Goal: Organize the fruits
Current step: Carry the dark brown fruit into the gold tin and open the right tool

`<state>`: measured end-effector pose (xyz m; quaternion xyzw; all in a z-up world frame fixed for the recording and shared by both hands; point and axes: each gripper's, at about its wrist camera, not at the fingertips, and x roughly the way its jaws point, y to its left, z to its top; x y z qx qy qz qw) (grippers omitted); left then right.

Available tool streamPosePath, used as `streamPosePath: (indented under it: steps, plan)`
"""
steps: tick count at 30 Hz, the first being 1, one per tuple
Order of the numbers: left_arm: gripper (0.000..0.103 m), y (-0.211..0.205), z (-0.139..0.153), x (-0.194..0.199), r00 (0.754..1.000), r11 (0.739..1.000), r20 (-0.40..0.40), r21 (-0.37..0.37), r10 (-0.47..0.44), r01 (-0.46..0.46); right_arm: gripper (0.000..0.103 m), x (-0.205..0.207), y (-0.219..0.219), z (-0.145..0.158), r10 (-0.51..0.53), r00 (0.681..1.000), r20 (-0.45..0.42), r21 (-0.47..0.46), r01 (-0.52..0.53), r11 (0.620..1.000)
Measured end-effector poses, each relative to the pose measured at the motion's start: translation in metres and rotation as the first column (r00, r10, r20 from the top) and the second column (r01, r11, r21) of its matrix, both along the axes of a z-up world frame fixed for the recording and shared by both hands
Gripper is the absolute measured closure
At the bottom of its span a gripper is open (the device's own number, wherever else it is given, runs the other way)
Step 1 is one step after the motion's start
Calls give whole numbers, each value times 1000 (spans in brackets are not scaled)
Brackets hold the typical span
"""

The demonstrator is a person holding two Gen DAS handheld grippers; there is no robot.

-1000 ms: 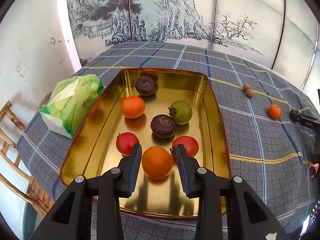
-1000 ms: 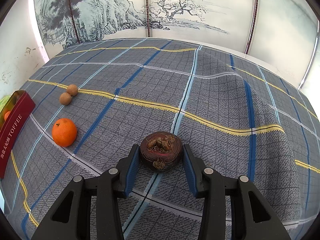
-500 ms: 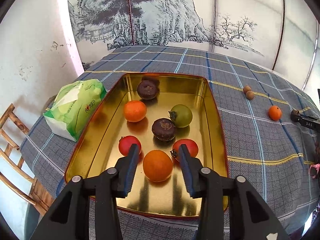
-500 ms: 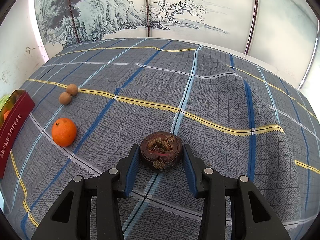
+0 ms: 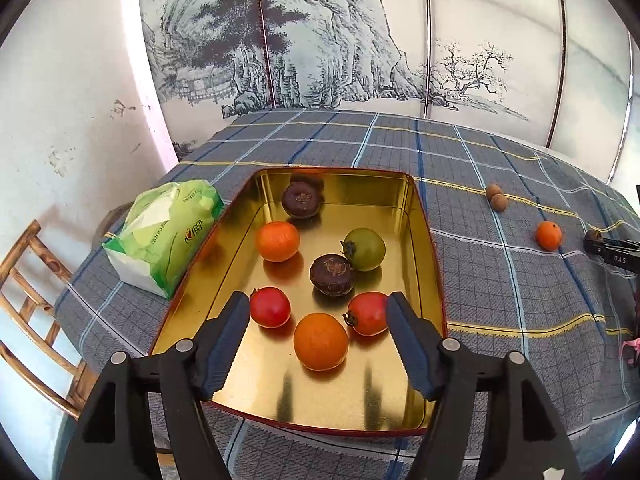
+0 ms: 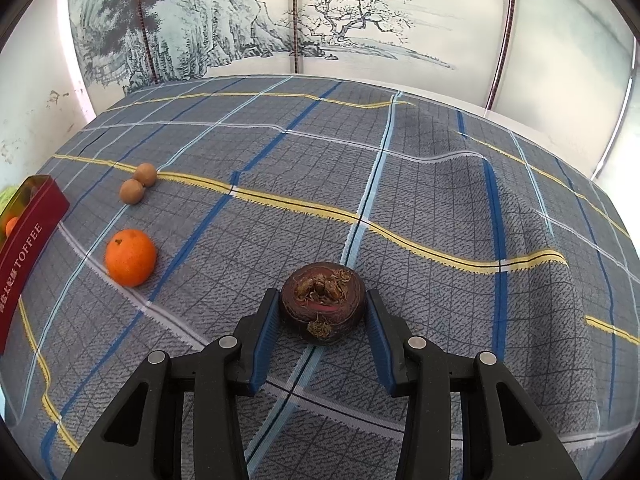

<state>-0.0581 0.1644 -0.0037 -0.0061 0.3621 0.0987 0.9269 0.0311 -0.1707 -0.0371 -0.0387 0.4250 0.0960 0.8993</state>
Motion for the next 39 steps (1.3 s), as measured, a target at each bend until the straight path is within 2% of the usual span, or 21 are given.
streamPosePath:
  steps: [3,9,16,18,22,24,26,27,30,33,35,39]
  plan:
    - [35,-1,2,-1,1000,1000,8,14,6,-6,60,-9,0,1,2,1000,-1,17,-2,1000]
    - [33,6,4,-5,999,999,45,-13,30,-29,60,-36,9,8,21,1000,11,40,-21,999]
    - [33,15,5,-11,995,997,82,-60,61,-56,60,-64,46,43,106,993,60,87,-111,990]
    - [33,20,4,-13,994,994,83,-98,66,-58,60,-69,62,52,144,987,71,91,-150,985]
    - [33,28,-1,-12,999,991,13,-127,45,-43,60,-80,104,70,239,966,97,114,-249,962]
    - [31,32,-2,-16,999,988,9,-147,45,-43,60,-84,128,76,290,952,103,123,-301,946]
    - [10,38,-1,-21,998,986,13,-155,65,-62,60,-86,156,80,343,934,104,131,-355,926]
    - [5,40,0,-24,996,987,19,-141,85,-82,60,-87,170,82,371,923,102,135,-383,914]
    - [3,44,6,-33,992,989,39,-89,121,-117,60,-87,204,81,427,900,92,150,-436,887]
    - [1,45,7,-36,989,988,9,-38,148,-148,60,-83,241,81,481,873,78,177,-487,855]
    - [1,48,6,-40,988,987,-5,-46,155,-155,60,-78,261,78,506,860,65,193,-508,839]
    - [1,56,5,-49,989,983,-38,-108,142,-145,60,-65,296,69,535,845,31,204,-529,824]
